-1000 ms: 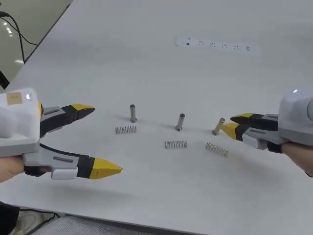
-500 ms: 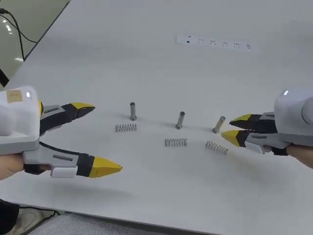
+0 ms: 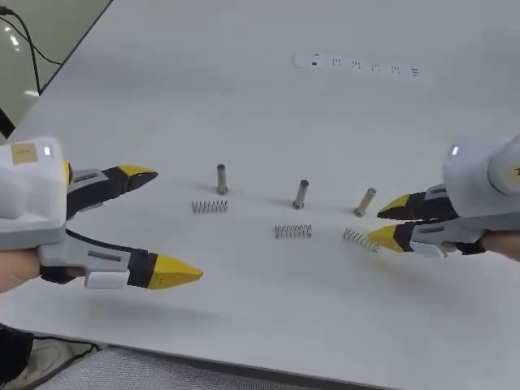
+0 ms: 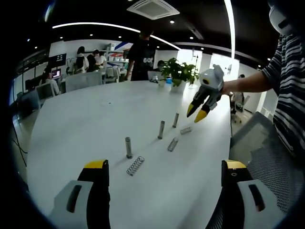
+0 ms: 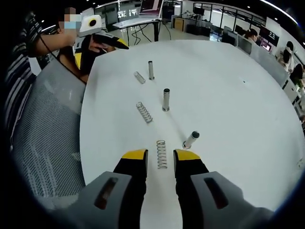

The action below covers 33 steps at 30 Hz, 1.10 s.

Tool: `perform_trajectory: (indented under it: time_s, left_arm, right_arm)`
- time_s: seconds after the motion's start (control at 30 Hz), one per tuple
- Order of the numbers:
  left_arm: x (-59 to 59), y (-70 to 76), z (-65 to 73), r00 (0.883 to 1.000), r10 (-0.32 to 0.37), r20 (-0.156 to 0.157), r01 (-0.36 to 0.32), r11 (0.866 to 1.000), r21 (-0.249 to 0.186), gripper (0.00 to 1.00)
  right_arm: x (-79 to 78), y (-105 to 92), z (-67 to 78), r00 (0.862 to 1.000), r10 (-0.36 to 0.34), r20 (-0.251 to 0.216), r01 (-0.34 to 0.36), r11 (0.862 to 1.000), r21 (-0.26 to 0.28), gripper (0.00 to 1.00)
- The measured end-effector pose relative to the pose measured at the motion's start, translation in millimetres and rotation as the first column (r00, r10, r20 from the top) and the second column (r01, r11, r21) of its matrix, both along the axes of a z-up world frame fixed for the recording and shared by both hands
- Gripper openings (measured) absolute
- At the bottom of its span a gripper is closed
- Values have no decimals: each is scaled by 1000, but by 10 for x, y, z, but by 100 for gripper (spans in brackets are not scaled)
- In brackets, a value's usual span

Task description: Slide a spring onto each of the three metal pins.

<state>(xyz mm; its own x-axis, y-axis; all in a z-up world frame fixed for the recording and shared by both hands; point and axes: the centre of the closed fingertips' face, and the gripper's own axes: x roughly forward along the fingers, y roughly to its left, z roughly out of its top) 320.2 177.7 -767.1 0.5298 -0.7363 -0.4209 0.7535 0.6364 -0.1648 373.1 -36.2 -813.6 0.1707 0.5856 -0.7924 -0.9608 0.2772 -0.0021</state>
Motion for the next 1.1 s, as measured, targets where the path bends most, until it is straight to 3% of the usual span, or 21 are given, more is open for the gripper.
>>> perform_trajectory:
  time_s: [0.2, 0.3, 0.67, 0.83, 1.1]
  left_arm:
    - [-3, 3, 0, 1000, 0, 0, 0, 1000, 2, 97]
    - [-4, 15, -1, 1000, 3, 1, -3, 1000, 5, 97]
    - [-6, 17, 5, 1000, 10, 2, -10, 1000, 2, 97]
    - [-13, 16, -6, 1000, 13, 1, -13, 1000, -1, 97]
    - [-17, 14, -36, 1000, 12, -5, -12, 1000, -1, 97]
  right_arm:
    - [-44, 2, -128, 998, 27, -48, -29, 998, -50, 24]
    - [-56, -30, -210, 997, 45, -61, -52, 993, -107, 23]
    - [-26, -23, -355, 992, 68, -108, -87, 979, -184, 22]
    - [-30, -70, -437, 989, 94, -110, -118, 965, -234, 21]
    - [-12, -84, -486, 987, 111, -113, -137, 956, -261, 19]
